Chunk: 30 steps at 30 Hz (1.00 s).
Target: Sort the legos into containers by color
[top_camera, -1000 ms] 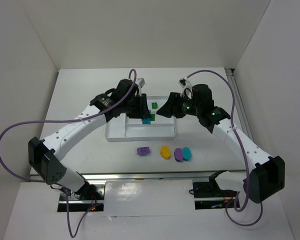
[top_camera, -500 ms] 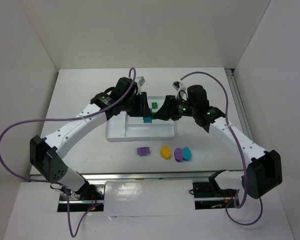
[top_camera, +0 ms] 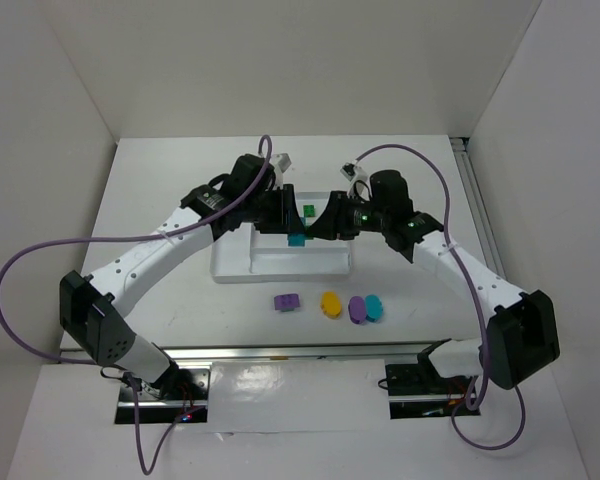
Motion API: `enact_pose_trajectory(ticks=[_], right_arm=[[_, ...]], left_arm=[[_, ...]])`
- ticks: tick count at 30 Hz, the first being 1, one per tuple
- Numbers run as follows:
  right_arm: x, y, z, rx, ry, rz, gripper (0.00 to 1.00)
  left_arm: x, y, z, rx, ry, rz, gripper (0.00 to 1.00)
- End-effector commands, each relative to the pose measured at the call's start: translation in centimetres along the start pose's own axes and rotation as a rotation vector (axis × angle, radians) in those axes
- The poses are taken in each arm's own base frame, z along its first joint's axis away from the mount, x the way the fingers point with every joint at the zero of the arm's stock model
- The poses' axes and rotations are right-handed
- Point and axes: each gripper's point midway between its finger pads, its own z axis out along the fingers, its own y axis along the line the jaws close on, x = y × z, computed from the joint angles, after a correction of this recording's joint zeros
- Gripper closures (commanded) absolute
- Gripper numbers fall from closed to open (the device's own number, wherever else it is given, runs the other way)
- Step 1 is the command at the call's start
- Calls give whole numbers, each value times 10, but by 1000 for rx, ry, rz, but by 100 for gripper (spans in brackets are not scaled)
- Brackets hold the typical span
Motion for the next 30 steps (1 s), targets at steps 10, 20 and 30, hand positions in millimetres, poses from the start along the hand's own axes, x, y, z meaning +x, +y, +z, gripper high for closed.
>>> enact_pose_trajectory(ticks=[10,20,30], right_arm=[[-2,4,5,-35,-5,-43,90],[3,-6,7,2,-22,-4,100],[-6,-71,6,353,-55,4,100]], left_arm=[[-3,-9,-10,57,-30,16,100],[-5,-6,-10,42,-51,17,100],[-18,52,2,-168,-49,-127,100]])
